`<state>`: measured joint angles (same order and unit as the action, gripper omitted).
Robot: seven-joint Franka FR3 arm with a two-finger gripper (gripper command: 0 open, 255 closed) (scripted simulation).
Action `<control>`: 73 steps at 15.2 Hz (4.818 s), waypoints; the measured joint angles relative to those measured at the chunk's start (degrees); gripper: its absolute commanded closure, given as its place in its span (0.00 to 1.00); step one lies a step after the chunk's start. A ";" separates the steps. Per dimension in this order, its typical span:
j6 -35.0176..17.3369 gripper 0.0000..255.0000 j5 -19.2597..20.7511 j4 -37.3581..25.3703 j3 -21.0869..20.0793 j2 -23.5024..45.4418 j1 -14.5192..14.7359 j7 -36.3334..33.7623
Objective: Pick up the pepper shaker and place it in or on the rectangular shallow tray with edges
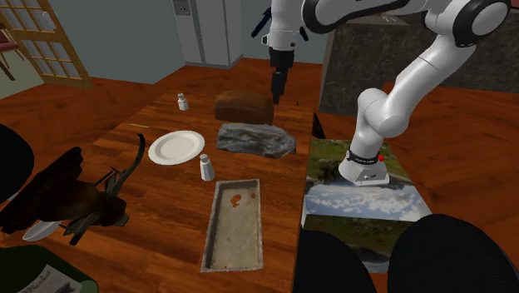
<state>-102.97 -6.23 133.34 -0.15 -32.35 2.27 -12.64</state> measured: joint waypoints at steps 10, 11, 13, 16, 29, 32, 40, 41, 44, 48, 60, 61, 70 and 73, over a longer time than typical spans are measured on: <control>-13.18 0.00 -0.42 -8.08 -4.95 19.65 1.61 -6.39; -13.72 0.00 -0.21 -9.31 -5.27 21.31 1.71 -7.01; -16.18 0.00 0.36 -11.77 -5.89 25.96 1.93 -8.20; -17.84 0.00 1.51 -17.40 -6.65 32.81 2.40 -10.26; -22.29 0.00 5.91 -34.18 -7.55 53.16 5.47 -16.90; -24.18 0.00 6.07 -33.49 -7.51 54.36 5.60 -17.02; -24.57 1.00 6.14 -33.61 -7.47 54.85 5.63 -17.04; -24.57 1.00 6.14 -33.62 -7.48 54.83 5.64 -17.04; -24.57 1.00 6.14 -33.63 -7.48 54.84 5.63 -17.04; -24.56 1.00 6.14 -33.64 -7.48 54.84 5.64 -17.04; -17.82 1.00 5.85 -37.74 -7.63 52.20 5.55 -17.11; -17.17 1.00 5.78 -38.08 -7.62 51.89 5.44 -16.98; -10.97 1.00 5.64 -42.69 -7.71 50.27 5.44 -17.14; -9.14 1.00 5.65 -44.36 -7.76 50.10 5.53 -17.30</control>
<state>-112.11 -0.58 88.99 -7.91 17.75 7.80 -29.94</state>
